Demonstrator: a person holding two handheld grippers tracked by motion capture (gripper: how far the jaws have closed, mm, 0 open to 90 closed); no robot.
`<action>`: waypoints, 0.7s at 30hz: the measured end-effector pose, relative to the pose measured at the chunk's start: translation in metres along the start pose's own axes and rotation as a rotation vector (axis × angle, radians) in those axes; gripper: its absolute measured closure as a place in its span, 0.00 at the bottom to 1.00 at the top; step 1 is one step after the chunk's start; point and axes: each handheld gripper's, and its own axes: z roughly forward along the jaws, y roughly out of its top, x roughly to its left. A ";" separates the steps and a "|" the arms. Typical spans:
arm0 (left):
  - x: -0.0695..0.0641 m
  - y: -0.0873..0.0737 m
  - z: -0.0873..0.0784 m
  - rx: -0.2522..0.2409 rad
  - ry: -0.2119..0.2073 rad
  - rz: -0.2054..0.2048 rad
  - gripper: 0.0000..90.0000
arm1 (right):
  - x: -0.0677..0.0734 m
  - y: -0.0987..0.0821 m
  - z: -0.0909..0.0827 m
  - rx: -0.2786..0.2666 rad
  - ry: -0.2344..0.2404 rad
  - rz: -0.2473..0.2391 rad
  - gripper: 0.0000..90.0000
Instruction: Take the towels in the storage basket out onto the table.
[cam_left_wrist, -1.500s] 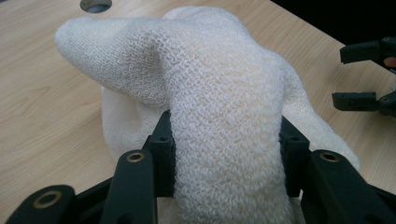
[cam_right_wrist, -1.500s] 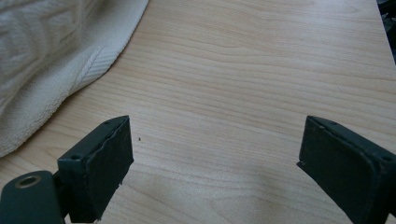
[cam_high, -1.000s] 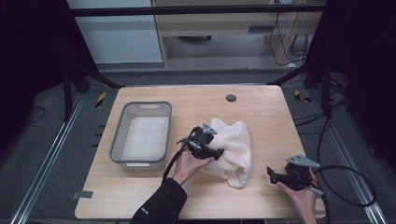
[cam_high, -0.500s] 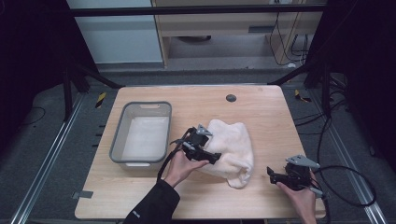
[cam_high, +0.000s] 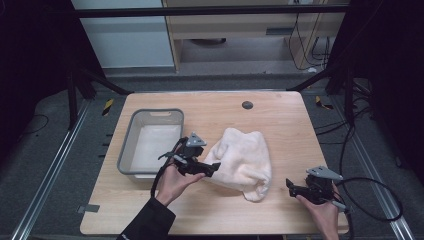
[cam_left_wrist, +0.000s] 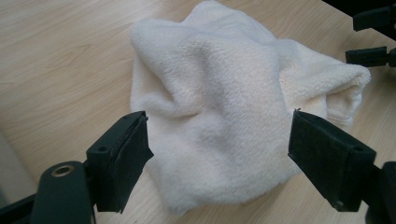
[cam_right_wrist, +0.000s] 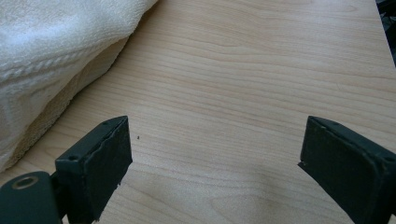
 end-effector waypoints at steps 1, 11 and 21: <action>0.002 -0.002 -0.004 -0.006 0.006 0.000 0.22 | 0.000 0.000 0.000 0.000 -0.002 -0.003 0.10; 0.019 -0.023 -0.034 -0.049 0.053 -0.030 0.22 | 0.000 0.000 0.000 0.002 -0.002 -0.001 0.10; 0.031 -0.052 -0.063 -0.083 0.097 -0.063 0.23 | 0.000 -0.001 -0.001 0.003 -0.004 0.001 0.09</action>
